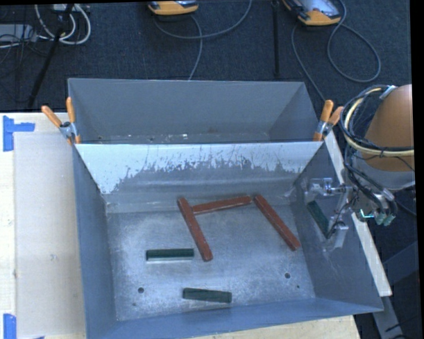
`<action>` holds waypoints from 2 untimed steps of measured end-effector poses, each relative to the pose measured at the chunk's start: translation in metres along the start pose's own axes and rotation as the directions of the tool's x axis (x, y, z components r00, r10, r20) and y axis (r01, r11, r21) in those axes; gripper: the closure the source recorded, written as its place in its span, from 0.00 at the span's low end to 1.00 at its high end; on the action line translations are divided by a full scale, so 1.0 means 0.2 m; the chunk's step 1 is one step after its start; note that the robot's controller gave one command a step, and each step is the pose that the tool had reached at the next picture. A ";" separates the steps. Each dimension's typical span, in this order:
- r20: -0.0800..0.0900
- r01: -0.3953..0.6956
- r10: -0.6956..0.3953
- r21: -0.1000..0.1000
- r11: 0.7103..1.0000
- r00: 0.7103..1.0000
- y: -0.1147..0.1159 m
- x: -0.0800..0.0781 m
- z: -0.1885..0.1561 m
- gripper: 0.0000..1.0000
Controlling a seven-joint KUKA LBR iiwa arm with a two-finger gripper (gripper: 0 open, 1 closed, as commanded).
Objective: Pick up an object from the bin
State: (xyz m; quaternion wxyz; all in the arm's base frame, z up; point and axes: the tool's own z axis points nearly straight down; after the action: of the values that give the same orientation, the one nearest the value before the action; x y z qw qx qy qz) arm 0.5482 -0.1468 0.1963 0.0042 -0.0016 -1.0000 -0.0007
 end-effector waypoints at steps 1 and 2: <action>0.005 0.056 -0.056 -0.002 0.998 0.998 0.26 -0.11 0.22 0.00; 0.008 0.053 -0.053 0.001 0.999 0.999 0.25 -0.11 0.20 0.00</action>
Offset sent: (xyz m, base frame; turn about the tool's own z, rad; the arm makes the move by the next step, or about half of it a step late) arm 0.0209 0.0481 -0.0397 -0.0506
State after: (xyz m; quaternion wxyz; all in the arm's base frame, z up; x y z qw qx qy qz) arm 0.5694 -0.0977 0.1557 0.0003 0.0249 -0.9997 -0.0003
